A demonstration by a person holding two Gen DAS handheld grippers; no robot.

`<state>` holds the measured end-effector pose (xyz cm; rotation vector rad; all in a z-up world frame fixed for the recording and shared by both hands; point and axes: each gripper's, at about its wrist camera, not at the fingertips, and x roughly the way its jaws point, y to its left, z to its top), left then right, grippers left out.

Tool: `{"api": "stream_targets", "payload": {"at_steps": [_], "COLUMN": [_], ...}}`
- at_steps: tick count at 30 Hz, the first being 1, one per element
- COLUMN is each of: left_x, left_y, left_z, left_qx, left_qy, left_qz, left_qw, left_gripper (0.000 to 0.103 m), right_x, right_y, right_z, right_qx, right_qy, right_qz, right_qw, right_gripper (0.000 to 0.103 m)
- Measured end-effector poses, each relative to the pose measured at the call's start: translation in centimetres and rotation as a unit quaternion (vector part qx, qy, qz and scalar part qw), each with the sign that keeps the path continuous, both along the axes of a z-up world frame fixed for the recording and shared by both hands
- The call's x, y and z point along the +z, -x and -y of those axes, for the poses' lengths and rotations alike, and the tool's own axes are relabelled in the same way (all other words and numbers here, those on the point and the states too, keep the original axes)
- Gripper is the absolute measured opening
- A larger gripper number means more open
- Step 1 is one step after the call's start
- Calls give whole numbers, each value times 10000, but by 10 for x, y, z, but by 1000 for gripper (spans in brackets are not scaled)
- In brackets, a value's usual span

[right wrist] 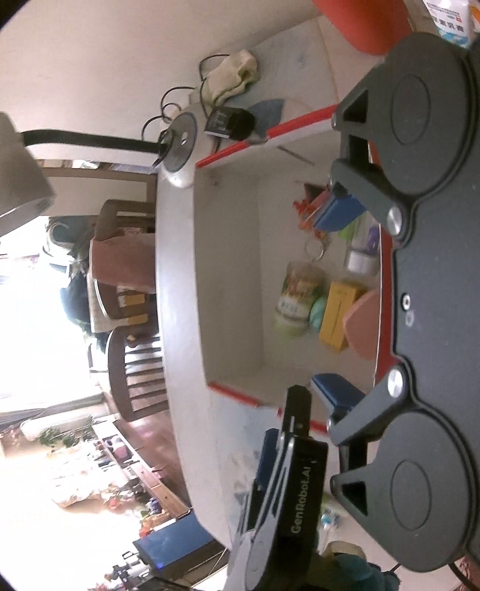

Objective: Organize rigid objects
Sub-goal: 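Move both grippers back over the remaining items on the table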

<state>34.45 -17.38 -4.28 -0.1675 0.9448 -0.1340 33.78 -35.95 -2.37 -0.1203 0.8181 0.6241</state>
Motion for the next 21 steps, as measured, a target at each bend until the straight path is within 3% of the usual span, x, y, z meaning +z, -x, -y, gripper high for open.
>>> {"api": "stream_targets", "payload": {"at_steps": [10,12,21], "left_x": [15,16,11], "left_y": [52,64,99], "left_z": [-49,-62,-121], "left_qx": [152,203,491], "left_qy": [78,76,74], "left_qz": [271,313,327], "left_qw": [9995,9993,9982], "left_gripper": [71,78,83], "right_x": [14,15,11], "right_y": [35,42,62], "right_z": [-32,-40,-79], "right_qx": [159,188,424], "right_qy": [-474,-554,-663], "right_qz": [40,20,-135], "right_qw": [9987,9983,9968], "right_gripper": [97,98,98]}}
